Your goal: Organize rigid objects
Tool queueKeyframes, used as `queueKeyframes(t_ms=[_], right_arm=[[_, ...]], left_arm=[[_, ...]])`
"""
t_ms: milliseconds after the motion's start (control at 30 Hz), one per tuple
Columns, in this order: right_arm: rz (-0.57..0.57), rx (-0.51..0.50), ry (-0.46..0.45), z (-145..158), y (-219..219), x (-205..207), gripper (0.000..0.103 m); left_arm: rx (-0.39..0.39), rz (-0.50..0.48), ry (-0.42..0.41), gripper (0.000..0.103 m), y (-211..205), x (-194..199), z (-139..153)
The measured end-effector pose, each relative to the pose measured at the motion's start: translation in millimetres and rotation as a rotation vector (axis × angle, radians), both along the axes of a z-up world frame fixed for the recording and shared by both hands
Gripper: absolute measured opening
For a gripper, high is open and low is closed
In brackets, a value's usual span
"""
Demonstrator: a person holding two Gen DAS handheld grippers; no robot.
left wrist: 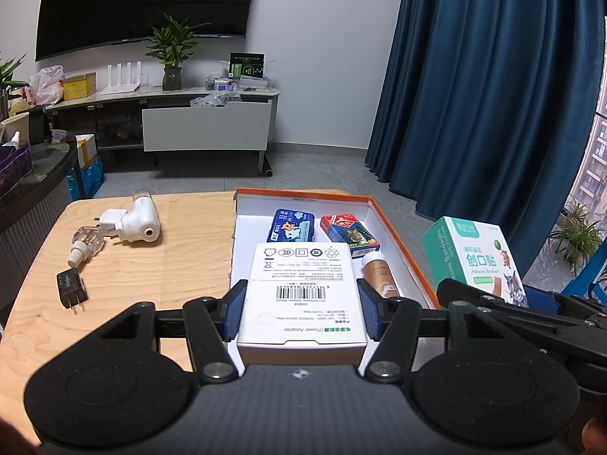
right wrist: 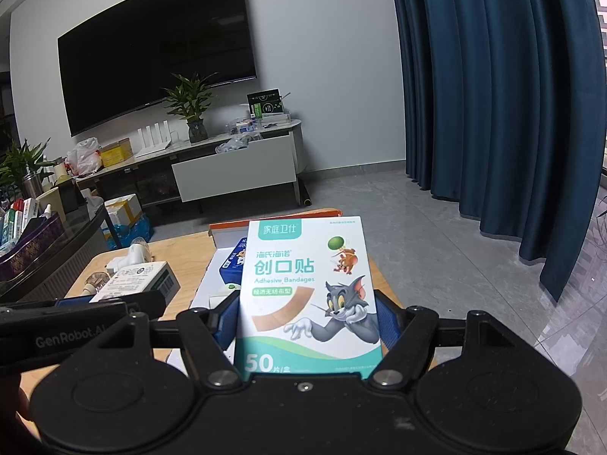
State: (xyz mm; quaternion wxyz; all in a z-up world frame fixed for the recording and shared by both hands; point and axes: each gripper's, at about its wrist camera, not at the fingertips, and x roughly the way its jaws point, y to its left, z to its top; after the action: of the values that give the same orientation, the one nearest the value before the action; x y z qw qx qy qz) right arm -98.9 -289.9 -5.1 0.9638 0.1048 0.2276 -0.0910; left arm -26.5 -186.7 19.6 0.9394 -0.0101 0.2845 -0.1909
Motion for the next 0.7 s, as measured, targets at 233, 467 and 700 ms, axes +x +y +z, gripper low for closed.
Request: queueKeyframes(t_ms=[233, 467, 700], right_arm=[[0.001, 0.000, 0.001, -0.2, -0.1, -0.1, 0.084], [-0.001, 0.000, 0.002, -0.8, 0.1, 0.8, 0.084], [-0.001, -0.001, 0.004, -1.4, 0.0, 1.0, 0.084]], left_arm=[[0.002, -0.002, -0.001, 0.060, 0.7, 0.3, -0.7], [0.002, -0.004, 0.001, 0.060, 0.7, 1.0, -1.6], [0.003, -0.003, 0.001, 0.060, 0.3, 1.6, -2.2]])
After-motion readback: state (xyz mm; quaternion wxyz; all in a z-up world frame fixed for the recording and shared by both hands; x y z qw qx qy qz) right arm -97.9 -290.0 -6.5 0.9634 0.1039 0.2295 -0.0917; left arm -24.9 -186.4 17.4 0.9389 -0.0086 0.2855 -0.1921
